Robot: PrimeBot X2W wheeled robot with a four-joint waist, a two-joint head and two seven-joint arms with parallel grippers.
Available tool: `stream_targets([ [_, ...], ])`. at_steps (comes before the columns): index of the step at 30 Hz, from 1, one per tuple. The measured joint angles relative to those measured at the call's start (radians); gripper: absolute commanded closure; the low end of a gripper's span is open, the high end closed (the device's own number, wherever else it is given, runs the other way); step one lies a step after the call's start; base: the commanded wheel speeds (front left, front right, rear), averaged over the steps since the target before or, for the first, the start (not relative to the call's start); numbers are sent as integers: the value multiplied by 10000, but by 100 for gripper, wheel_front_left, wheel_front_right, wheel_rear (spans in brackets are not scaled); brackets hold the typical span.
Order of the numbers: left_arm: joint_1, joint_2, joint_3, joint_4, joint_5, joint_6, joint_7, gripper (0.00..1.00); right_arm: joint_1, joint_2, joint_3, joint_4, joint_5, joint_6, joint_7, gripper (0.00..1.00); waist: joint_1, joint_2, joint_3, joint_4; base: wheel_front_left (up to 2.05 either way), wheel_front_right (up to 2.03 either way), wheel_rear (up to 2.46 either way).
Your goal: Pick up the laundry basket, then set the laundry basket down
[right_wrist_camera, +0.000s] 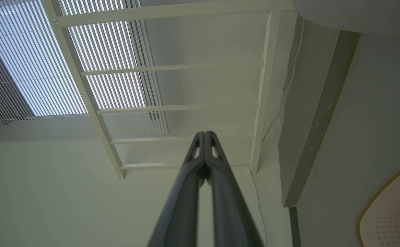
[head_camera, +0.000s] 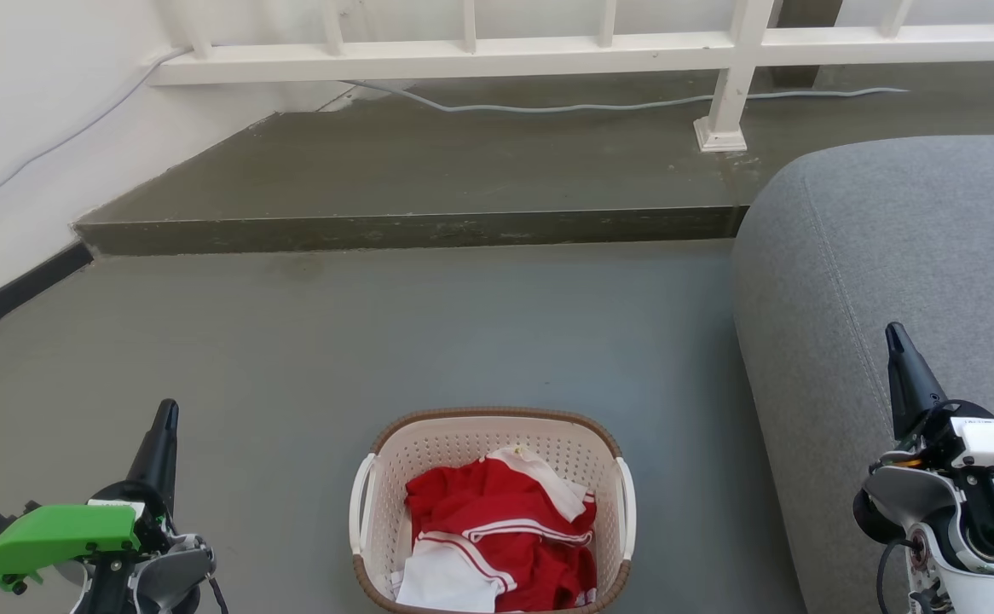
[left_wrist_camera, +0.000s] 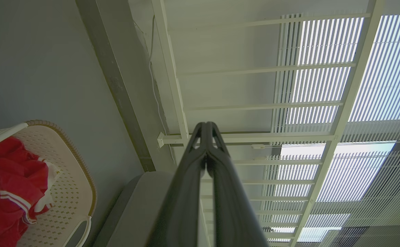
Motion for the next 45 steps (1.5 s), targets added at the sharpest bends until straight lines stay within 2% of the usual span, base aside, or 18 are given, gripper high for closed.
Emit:
stream_targets([
  [45,0,0,2,0,0,0,0,100,0,0,0,0,0,0,0,100,0,0,0,0,0,0,0],
])
